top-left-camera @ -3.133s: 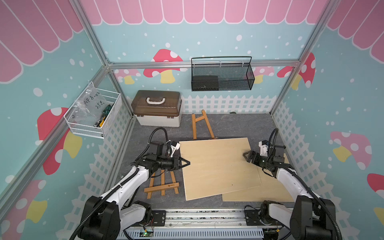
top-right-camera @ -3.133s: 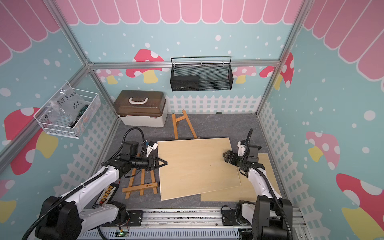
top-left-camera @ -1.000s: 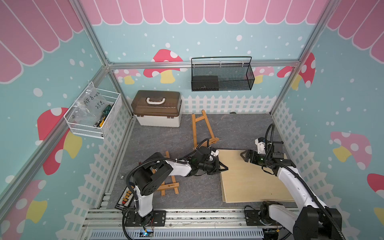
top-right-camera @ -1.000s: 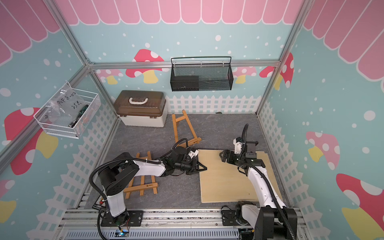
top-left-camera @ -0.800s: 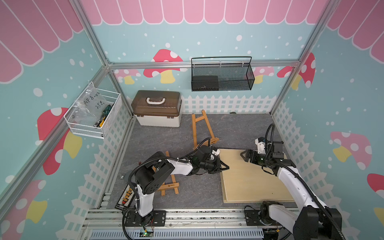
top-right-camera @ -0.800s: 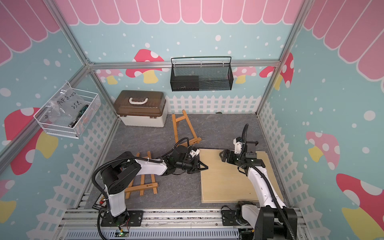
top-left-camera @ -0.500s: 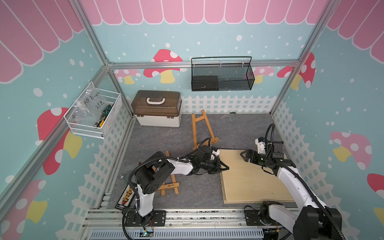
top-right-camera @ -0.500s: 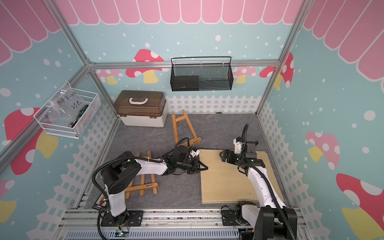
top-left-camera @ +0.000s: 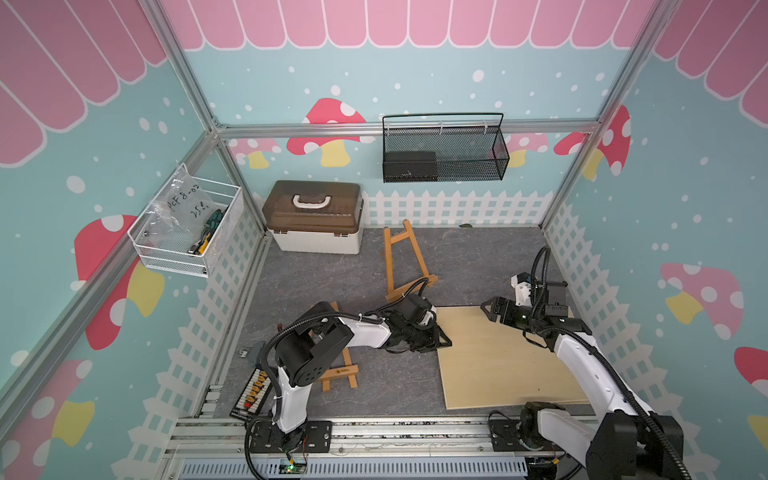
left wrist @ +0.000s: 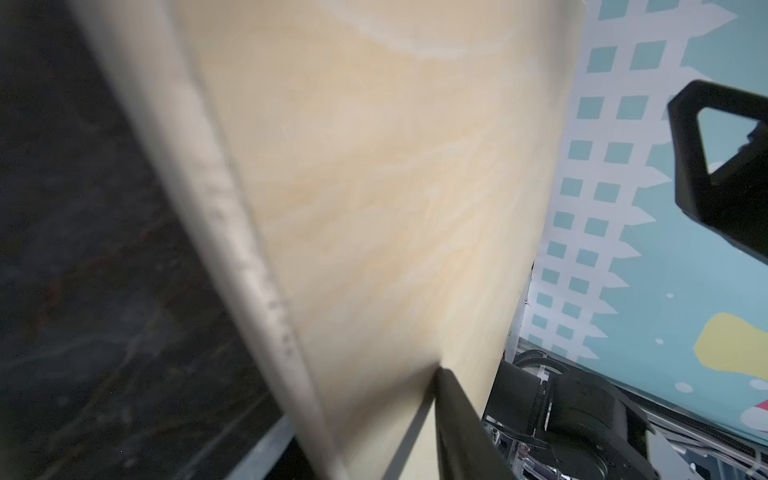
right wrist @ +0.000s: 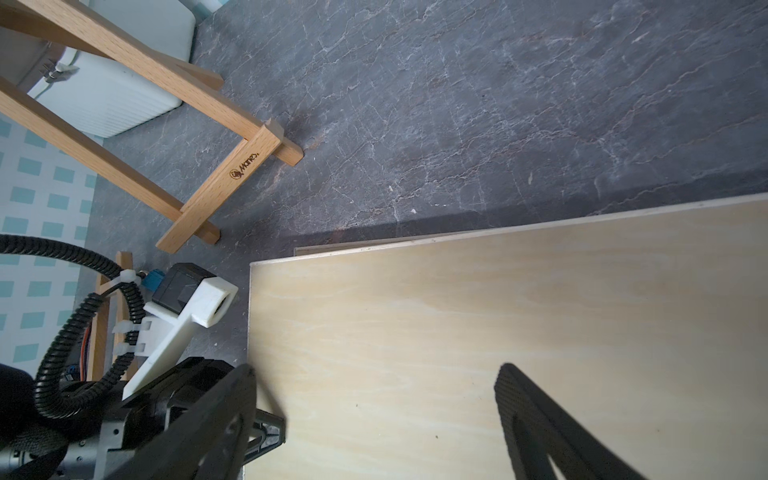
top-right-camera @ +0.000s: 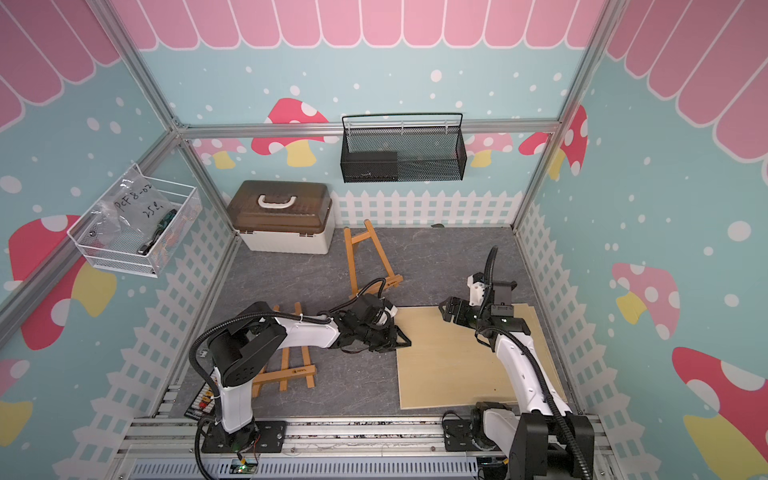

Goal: Disassemble the easel
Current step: Place the drawing board on the drawing board.

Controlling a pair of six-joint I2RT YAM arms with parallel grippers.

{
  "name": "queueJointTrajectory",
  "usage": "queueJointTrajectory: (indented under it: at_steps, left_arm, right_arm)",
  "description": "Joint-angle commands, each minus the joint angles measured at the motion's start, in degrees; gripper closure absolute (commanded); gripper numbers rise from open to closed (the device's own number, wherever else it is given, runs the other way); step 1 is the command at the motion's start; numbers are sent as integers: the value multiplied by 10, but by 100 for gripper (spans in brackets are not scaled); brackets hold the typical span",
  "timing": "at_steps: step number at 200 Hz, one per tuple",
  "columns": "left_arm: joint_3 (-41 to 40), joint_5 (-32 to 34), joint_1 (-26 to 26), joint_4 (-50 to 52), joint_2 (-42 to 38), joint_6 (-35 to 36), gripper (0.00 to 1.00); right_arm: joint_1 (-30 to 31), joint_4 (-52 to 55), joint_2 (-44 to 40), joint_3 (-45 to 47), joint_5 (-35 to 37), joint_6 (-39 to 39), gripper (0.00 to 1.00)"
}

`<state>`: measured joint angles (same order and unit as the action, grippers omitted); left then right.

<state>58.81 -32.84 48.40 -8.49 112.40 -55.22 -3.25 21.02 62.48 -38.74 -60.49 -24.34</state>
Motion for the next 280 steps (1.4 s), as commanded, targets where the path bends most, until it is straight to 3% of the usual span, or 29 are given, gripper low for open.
queueJointTrajectory:
  at_steps: [1,119,135,158,173,233,280]
  left_arm:
    - [13,49,1,40,8,41,60]
    - [53,55,6,98,9,63,27]
    - [62,56,7,110,10,64,17]
    - [71,59,10,128,7,69,14]
    - [77,65,11,142,4,73,1]
    - [92,102,12,194,-30,95,1]
    - [63,147,-9,204,-105,106,1]
  right_arm:
    - [4,-18,-3,-12,7,-2,7]
    - [6,-26,19,-28,7,-4,7]
    - [7,-28,21,-28,8,-4,7]
    - [8,-30,21,-28,10,-4,7]
    - [8,-31,21,-27,11,-4,7]
    - [15,-44,24,-24,15,-12,7]
    - [79,-55,55,-47,64,-2,6]
